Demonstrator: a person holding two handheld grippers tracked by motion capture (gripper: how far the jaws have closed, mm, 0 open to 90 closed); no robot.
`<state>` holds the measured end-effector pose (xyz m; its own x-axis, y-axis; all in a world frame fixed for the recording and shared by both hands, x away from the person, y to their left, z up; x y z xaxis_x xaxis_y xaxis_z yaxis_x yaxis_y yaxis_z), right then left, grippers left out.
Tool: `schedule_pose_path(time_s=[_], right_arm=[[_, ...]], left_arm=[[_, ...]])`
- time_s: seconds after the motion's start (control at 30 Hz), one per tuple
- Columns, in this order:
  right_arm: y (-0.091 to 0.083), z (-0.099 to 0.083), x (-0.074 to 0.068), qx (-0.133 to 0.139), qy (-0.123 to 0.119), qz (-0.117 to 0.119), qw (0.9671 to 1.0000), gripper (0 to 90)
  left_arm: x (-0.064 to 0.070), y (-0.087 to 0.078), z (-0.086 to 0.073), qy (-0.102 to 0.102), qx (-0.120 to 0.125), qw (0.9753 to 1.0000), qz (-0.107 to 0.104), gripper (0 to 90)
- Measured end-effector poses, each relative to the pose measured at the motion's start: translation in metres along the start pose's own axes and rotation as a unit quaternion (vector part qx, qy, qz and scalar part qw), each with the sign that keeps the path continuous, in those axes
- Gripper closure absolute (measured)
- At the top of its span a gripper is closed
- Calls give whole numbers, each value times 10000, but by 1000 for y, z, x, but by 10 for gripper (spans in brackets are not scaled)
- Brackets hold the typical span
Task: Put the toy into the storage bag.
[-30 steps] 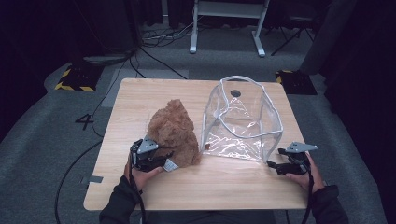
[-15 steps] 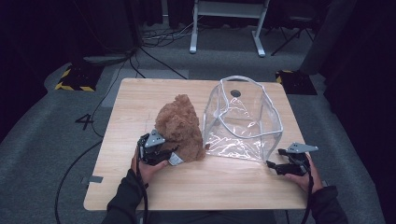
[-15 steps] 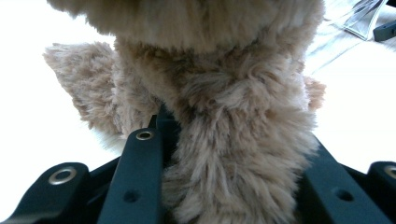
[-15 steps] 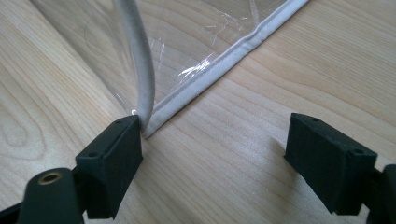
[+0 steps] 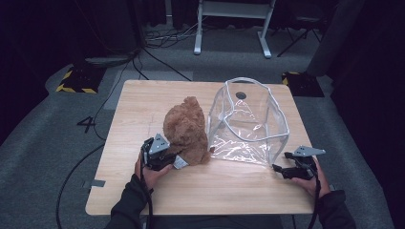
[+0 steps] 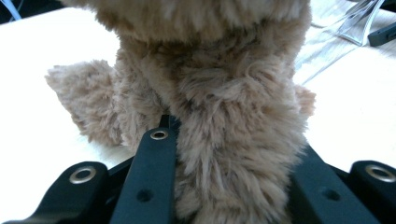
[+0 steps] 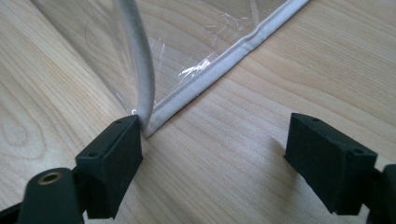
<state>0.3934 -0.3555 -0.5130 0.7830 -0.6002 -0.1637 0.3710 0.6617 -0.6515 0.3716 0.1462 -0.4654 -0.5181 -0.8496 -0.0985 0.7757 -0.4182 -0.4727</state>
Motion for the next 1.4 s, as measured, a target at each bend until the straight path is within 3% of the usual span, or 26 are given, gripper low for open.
schedule_pose_path(time_s=[0.17,0.67,1.0,1.4], right_arm=[[0,-1,0,6,-2,-8,10000,183],[-1,-1,0,9,0,-7,10000,182],[-1,-1,0,11,11,-17,10000,181],[-1,-1,0,11,13,-17,10000,181]], left_arm=[[4,-6,3,130,117,9998,75,749],[-8,-32,19,-139,638,9976,215,755],[-10,-33,32,-98,768,9964,339,760],[-19,-44,57,-239,1202,9917,379,759]])
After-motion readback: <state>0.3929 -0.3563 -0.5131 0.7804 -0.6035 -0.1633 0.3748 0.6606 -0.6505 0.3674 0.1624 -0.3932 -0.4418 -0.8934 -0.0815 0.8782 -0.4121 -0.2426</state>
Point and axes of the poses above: each handheld gripper's, and its own axes: y roughly forward along the jaws, z roughly out of its top, x roughly to its right, the point moved 1 cm from there along y, roughly forward along the jaws, and after that the axes turned 15 degrees about z, right-handed, at the moved point
